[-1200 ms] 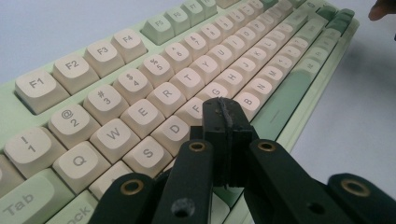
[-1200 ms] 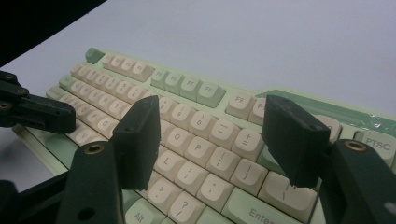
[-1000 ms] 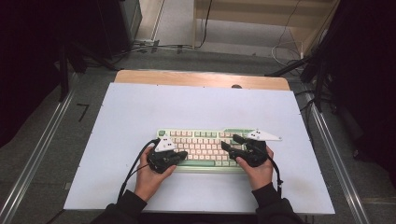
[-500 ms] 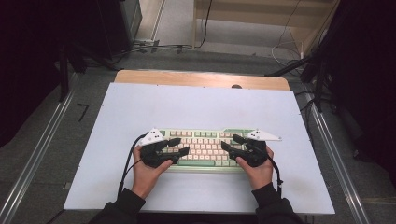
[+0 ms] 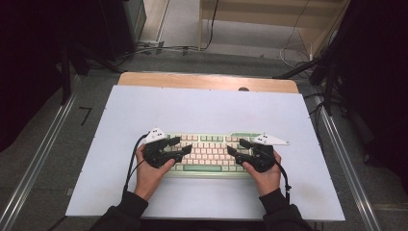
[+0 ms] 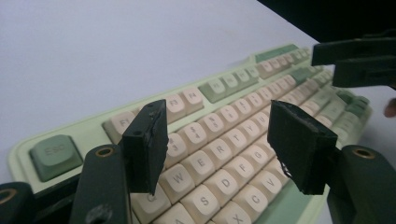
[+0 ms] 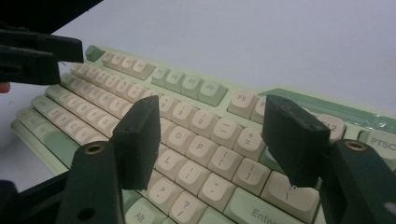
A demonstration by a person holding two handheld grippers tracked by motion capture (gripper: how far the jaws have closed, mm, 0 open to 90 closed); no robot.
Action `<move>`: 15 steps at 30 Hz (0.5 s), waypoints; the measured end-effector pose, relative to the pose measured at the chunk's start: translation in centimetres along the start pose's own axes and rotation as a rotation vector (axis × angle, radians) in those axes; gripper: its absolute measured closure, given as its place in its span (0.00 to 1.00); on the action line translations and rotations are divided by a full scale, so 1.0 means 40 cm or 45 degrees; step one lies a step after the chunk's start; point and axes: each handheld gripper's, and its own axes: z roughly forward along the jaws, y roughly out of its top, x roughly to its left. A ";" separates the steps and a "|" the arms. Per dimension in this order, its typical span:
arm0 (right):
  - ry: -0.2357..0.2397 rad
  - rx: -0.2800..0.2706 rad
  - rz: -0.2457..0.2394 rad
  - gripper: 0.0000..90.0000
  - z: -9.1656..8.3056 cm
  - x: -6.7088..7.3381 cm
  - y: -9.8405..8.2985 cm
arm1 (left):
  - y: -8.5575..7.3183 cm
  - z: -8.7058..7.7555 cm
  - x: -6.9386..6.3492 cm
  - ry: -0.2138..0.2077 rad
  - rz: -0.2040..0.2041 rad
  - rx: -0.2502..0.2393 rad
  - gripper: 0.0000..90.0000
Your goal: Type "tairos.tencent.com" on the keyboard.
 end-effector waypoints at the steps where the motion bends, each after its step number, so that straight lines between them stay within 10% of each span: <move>1: 0.000 0.001 0.001 0.40 0.000 0.000 0.000 | 0.002 0.001 -0.001 0.017 -0.001 -0.006 0.44; 6: 0.000 -0.001 0.000 0.40 0.000 0.000 0.000 | 0.009 -0.004 -0.007 0.069 0.036 -0.024 0.48; 15: 0.000 -0.001 -0.001 0.40 0.000 0.000 0.000 | 0.003 0.007 -0.014 0.089 0.139 0.105 1.00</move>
